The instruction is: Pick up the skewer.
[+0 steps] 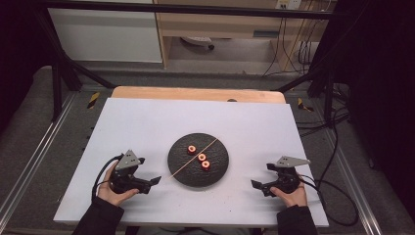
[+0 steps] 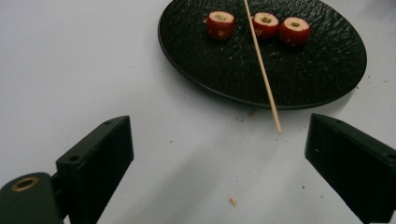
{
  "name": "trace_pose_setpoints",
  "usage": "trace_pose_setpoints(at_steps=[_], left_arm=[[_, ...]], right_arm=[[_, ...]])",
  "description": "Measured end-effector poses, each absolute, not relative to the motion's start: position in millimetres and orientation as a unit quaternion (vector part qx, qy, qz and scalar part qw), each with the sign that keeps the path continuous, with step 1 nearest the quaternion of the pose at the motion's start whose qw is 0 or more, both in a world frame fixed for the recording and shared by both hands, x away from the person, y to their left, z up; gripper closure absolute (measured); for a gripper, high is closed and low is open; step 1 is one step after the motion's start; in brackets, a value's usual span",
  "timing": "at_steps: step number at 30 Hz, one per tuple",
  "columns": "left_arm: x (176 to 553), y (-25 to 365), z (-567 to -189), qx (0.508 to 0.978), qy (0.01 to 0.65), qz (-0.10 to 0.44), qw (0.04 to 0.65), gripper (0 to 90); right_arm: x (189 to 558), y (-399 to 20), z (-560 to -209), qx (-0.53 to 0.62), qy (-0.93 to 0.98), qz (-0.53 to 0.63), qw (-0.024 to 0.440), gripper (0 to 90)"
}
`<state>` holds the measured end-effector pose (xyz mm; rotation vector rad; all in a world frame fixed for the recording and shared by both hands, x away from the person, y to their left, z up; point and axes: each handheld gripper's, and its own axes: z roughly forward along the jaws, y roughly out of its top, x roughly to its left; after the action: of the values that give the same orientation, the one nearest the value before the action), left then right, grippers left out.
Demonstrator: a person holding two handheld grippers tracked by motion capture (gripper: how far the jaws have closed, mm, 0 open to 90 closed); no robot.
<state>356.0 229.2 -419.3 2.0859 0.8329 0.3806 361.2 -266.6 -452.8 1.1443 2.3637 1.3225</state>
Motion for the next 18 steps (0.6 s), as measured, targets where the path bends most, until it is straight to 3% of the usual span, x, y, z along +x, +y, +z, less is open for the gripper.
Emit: trace_pose_setpoints(at_steps=[18], left_arm=[[378,166,-401,0.857,0.309,0.15,0.383,11.8]], right_arm=[[361,-266,-453,0.389,0.799,0.448,0.099,0.6]])
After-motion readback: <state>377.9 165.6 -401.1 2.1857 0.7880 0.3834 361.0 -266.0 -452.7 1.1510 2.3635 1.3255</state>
